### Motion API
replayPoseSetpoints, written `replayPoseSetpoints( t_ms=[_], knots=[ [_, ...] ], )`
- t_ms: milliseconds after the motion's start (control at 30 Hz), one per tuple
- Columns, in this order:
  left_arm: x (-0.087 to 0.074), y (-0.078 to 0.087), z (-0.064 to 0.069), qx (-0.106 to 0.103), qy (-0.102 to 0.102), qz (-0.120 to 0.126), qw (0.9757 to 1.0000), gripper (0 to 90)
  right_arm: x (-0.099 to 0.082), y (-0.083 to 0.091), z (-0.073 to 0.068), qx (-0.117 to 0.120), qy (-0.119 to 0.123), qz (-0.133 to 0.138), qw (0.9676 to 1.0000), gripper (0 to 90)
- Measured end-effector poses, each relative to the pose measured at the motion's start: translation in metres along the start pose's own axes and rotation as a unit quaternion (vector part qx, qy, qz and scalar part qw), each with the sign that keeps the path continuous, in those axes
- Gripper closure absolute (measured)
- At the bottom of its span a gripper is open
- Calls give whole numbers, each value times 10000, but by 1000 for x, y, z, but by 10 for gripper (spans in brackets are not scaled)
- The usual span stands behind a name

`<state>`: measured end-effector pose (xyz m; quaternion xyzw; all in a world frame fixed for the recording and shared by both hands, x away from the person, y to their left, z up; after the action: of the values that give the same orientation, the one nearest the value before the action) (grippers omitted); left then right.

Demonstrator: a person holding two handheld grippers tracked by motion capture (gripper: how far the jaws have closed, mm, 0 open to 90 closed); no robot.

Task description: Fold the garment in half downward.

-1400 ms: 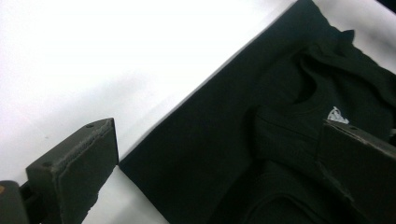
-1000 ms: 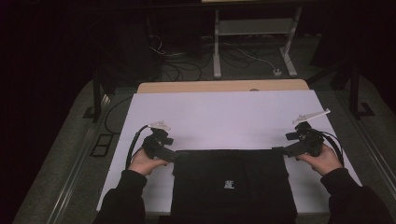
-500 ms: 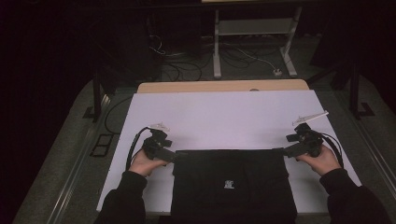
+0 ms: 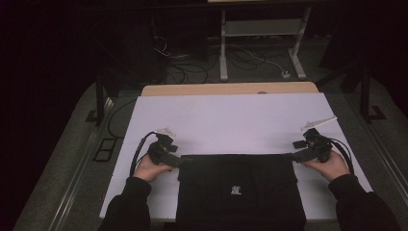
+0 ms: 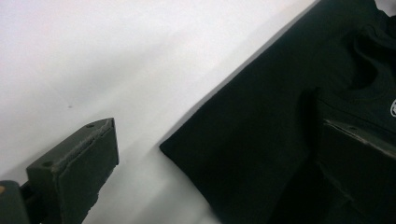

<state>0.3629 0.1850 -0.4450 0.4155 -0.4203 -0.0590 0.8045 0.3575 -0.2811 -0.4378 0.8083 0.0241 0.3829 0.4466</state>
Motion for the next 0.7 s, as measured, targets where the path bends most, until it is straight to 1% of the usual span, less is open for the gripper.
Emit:
replayPoseSetpoints(
  t_ms=[67,133,233,300,367,433,467,500,600,633,700],
  knots=[
    [0,0,2,-17,-84,-13,10000,10,-1,0,2,-23,10,0,10000,132],
    [0,0,3,0,-127,-18,9999,63,-1,-1,4,-24,-4,-10,10000,139],
    [0,1,2,-49,-52,-10,10000,101,-3,-4,6,-44,-26,-64,10000,143],
    [-1,1,0,-21,-25,-33,10000,128,-4,-5,7,-38,-22,-89,10000,154],
    [-1,1,-2,-40,6,-36,10000,137,-5,-4,7,-18,-24,-100,9999,183],
    [-2,1,-3,74,-65,-76,9999,159,-5,-4,8,-38,-37,-87,9999,200],
    [-3,1,-3,133,-97,-66,9998,196,-6,-5,8,-32,-43,-95,9999,222],
    [-3,1,-4,129,-107,-56,9998,228,-6,-5,9,-33,-44,-93,9999,239],
    [-4,1,-5,117,-139,-78,9998,269,-6,-6,9,-38,-40,-113,9999,286],
    [-4,0,-5,145,-160,-106,9997,281,-6,-6,9,-37,-43,-117,9999,303],
    [-4,-1,-5,134,-177,-110,9997,290,-7,-7,10,-34,-15,-150,9999,360]
  ],
)
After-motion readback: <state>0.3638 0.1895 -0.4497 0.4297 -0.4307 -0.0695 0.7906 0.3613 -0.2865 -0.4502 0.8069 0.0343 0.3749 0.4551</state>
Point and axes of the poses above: each handheld gripper's, and its own axes: y roughly backward along the jaws, x roughly out of its top, z roughly to its right, the point moved 2 cm from there along -y, roughly forward along the jaws, and after that the axes turned 1 degree about x, right-handed, at the moved point
